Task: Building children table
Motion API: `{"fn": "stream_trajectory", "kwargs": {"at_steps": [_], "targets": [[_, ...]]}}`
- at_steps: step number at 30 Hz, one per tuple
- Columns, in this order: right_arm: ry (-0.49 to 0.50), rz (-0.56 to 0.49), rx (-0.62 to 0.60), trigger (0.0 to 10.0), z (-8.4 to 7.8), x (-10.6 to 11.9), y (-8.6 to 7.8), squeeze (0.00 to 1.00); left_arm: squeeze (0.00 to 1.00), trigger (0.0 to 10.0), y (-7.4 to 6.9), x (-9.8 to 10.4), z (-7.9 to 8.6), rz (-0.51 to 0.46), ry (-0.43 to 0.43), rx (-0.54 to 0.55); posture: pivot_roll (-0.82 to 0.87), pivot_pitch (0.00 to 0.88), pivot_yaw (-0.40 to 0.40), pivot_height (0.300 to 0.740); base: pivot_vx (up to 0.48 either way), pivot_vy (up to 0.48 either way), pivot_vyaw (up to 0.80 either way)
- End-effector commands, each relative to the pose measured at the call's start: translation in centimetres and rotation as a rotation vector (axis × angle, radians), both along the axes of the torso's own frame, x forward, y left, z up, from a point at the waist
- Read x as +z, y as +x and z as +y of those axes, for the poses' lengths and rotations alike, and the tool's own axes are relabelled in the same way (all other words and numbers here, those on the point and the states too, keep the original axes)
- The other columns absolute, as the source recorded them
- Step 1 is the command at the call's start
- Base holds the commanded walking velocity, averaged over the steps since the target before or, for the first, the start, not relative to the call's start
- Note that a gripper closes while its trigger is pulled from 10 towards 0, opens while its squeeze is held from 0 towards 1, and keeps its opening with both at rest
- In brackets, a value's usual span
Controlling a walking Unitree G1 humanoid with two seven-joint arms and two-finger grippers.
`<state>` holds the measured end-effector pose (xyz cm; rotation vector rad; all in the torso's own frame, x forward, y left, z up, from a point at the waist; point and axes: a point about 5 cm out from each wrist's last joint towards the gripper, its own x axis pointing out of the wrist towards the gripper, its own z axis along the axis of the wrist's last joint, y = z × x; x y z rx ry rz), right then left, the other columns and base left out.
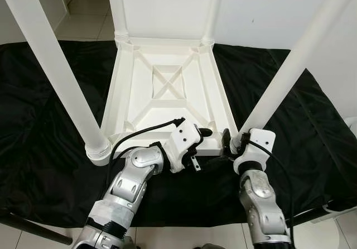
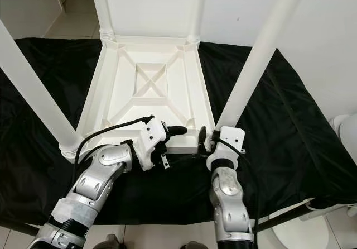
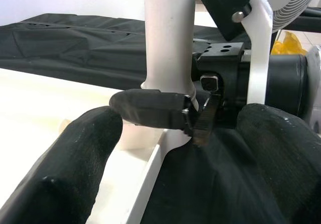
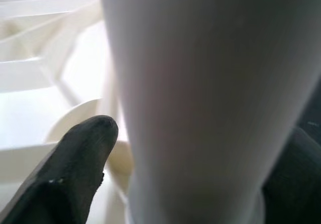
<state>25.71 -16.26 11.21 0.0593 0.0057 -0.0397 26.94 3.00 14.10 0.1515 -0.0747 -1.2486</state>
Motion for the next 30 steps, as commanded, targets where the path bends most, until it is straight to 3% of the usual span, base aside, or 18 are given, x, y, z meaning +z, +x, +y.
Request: {"fn": "stream_trajectory", "kwargs": {"at_steps": [1,2,3,9,15,19,20,22,23,24,30], "targets": [[0.002,0.002,0.060,10.0,-1.1,0.0,-0.2,0.87,0.00,10.0,0.1,0.0,0.0,-0.007,-0.003,0.069,0.00,0.000,-0.041,0.740,0.000,0.000,0.00],[0.002,0.002,0.060,10.0,-1.1,0.0,-0.2,0.87,0.00,10.0,0.1,0.0,0.0,-0.007,-0.003,0.069,0.00,0.000,-0.041,0.740,0.000,0.000,0.00],[-0.048,-0.004,0.116,10.0,-1.9,0.0,-0.1,0.00,0.00,10.0,0.1,-0.1,0.0,-0.006,0.001,0.063,0.00,0.000,-0.040,0.740,0.000,0.000,0.00],[-0.139,-0.009,0.325,10.0,-3.0,0.3,0.4,0.00,0.00,10.0,-0.2,-0.2,0.0,0.012,0.013,0.026,0.00,0.000,-0.038,0.740,0.000,0.000,0.00],[-0.197,-0.017,0.545,10.0,-2.8,1.1,1.9,0.00,0.00,10.0,-0.3,-0.3,-0.3,0.020,0.021,0.013,0.01,0.000,-0.038,0.740,0.000,0.000,0.00],[-0.214,-0.015,0.577,10.0,-2.7,1.2,2.3,0.00,0.00,10.0,-0.3,-0.3,-0.3,0.020,0.024,0.013,0.01,0.000,-0.040,0.740,0.000,0.000,0.00],[-0.219,-0.005,0.600,8.9,-2.7,1.1,2.6,0.00,0.00,10.0,-0.3,-0.2,-0.4,0.018,0.024,0.015,0.01,0.000,-0.042,0.740,0.000,0.000,0.00],[-0.220,0.002,0.615,8.9,-2.6,1.0,2.8,0.00,0.00,10.0,-0.2,-0.2,-0.4,0.017,0.024,0.017,0.01,0.000,-0.042,0.740,0.000,0.000,0.00],[-0.226,0.013,0.630,1.9,-2.7,0.8,3.0,0.00,0.00,10.0,-0.2,-0.2,-0.4,0.015,0.024,0.021,0.02,0.000,-0.046,0.740,0.000,0.000,0.00],[-0.226,0.033,0.644,0.0,-2.7,0.5,3.0,0.00,0.00,10.0,-0.1,-0.1,-0.4,0.014,0.026,0.027,0.02,0.000,-0.049,0.740,0.000,0.000,0.00],[-0.216,0.057,0.652,0.0,-2.9,0.0,3.0,0.00,0.00,10.0,-0.1,-0.1,-0.3,0.015,0.028,0.035,0.02,0.000,-0.051,0.740,0.000,0.000,0.00]]}}
